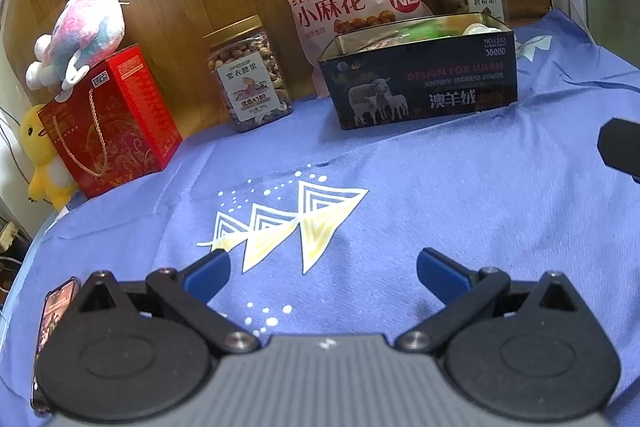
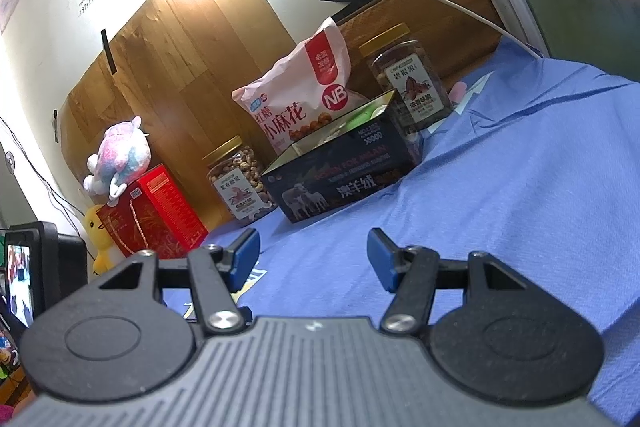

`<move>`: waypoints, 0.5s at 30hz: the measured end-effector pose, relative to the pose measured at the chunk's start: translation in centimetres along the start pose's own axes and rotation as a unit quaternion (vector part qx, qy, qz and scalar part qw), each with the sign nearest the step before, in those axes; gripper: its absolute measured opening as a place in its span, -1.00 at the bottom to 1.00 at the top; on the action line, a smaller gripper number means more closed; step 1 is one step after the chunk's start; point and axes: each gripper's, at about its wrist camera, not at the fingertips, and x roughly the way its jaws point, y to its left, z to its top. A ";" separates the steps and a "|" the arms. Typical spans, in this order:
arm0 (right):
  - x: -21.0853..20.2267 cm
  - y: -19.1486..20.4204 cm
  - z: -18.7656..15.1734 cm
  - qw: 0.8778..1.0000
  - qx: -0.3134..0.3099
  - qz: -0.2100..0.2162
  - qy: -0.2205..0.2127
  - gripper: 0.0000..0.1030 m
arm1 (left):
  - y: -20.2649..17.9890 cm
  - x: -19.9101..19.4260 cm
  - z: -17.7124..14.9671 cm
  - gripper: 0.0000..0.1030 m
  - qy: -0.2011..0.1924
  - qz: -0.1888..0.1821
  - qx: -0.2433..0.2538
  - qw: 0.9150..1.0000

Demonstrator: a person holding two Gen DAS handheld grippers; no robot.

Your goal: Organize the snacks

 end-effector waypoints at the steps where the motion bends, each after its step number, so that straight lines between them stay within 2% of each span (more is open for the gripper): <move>1: 0.0 0.0 0.0 1.000 0.001 0.000 0.000 0.21 | -0.1 0.0 0.0 1.00 0.001 0.000 0.001 1.000; 15: 0.0 -0.4 -0.1 1.000 0.012 -0.006 -0.001 0.21 | -0.7 0.6 0.3 1.00 0.009 0.000 0.009 1.000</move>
